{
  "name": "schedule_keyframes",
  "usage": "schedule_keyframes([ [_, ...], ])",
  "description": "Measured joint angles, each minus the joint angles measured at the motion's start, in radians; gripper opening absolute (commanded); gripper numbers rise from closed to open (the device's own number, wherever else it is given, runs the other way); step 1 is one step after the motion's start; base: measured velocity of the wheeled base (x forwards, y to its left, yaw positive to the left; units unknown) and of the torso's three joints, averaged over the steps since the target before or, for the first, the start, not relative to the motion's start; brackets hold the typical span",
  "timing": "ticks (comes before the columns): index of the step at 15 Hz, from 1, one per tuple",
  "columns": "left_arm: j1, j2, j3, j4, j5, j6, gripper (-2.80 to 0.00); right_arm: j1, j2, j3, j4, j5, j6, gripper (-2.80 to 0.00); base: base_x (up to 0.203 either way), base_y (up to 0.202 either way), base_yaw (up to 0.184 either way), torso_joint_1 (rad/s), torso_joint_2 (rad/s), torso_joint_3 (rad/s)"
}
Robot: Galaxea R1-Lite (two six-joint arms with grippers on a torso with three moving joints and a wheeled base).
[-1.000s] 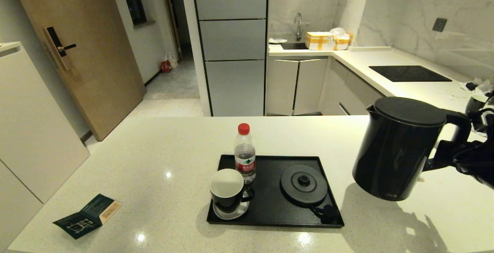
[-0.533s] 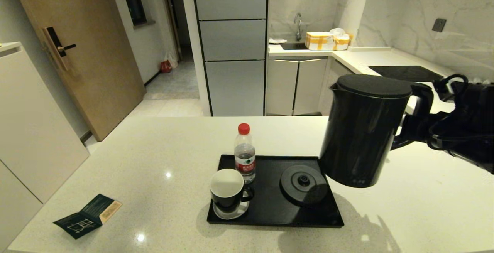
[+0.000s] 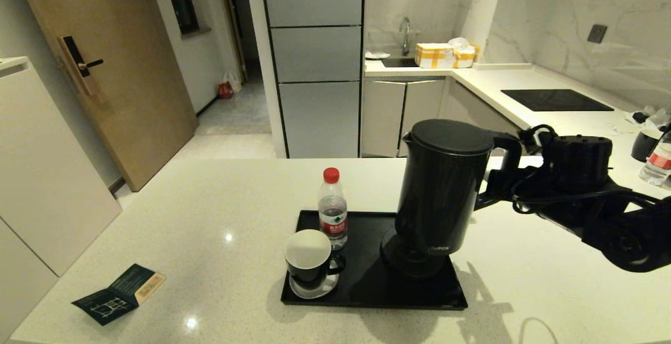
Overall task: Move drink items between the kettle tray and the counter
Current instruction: Return the kettle to its original position
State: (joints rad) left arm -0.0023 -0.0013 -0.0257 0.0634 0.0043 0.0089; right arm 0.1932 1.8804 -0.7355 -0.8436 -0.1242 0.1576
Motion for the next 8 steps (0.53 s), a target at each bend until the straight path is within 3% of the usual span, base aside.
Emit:
schedule_keyframes([
  [8,0.000,0.000,0.000,0.000,0.000,0.000,-2.80,0.052,0.125,0.010,-0.096,-0.003,0.019,-2.80,0.000,0.000,0.000,0.000,0.00,0.000],
])
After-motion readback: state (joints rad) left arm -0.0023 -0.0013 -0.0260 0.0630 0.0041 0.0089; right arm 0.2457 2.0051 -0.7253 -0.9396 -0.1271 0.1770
